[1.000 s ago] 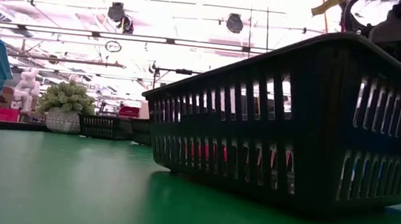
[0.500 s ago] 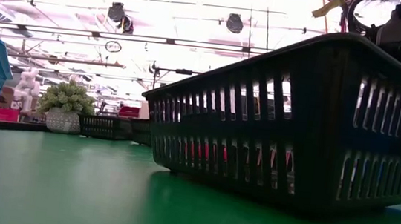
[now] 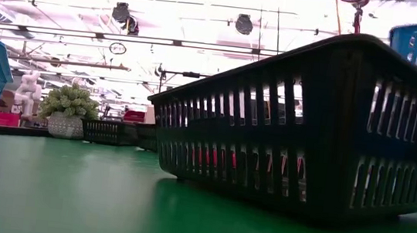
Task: Stack baskets by color
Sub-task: Stack the top right blue bin on the other bottom right blue bin
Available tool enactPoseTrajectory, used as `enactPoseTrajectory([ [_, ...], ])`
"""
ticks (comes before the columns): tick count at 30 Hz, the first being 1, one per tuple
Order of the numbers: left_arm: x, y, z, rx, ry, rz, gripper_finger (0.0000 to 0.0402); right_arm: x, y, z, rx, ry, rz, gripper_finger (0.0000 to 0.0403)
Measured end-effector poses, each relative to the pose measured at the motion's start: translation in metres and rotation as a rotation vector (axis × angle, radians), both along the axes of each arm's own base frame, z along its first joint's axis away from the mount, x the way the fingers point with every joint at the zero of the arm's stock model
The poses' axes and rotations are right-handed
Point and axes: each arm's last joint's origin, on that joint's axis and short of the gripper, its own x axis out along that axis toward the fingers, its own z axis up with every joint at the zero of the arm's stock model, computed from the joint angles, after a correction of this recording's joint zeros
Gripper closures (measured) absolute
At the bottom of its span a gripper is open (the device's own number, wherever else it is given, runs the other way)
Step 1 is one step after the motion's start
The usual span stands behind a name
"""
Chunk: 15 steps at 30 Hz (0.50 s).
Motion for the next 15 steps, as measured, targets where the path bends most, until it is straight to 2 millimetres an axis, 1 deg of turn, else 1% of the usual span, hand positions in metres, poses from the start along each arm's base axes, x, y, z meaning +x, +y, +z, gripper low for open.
enactPoseTrajectory([
  [2,0.000,0.000,0.000,0.000,0.000,-0.001,0.0254,-0.006,0.005,0.010,-0.012,0.000,0.014,0.0401],
  [4,0.000,0.000,0.000,0.004,-0.004,0.007,0.0254,-0.012,0.010,0.015,-0.017,0.006,0.037,0.0401],
  [10,0.005,0.009,0.000,0.029,-0.010,0.062,0.0254,-0.025,0.028,0.016,-0.009,-0.013,0.195,0.0402],
  [15,0.013,0.019,0.000,0.037,-0.009,0.099,0.0254,-0.034,0.041,0.018,0.005,-0.034,0.294,0.0402],
])
